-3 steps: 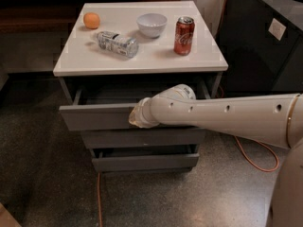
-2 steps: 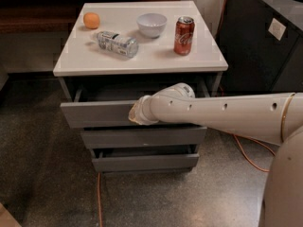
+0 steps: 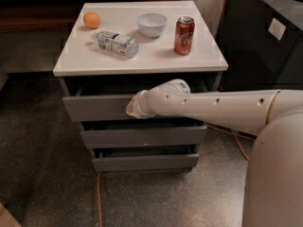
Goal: Close top drawer
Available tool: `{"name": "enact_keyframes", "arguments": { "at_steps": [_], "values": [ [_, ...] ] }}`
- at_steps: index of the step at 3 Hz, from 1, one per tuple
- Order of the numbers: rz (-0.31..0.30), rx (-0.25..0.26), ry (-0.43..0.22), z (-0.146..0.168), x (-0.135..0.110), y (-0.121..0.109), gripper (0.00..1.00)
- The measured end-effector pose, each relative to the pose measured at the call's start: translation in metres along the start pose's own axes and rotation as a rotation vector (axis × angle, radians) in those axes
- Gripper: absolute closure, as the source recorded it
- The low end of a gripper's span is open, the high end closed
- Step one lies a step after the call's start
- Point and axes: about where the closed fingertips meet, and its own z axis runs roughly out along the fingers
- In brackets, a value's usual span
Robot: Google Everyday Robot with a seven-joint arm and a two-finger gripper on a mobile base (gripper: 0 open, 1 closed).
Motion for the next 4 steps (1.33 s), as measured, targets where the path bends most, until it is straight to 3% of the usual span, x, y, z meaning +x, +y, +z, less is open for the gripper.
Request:
{"name": "enact_keyframes", "arguments": {
  "at_steps": [1,2,4],
  "values": [
    [-0.011,0.006,-0.007,0.009,-0.004,-0.01,1.0],
    [-0.01,0.004,-0.017,0.013,-0.007,-0.014,0.83],
    [-0.01,-0.016,-0.062,0.005,-0.019,0.005,0.36]
  ]
}}
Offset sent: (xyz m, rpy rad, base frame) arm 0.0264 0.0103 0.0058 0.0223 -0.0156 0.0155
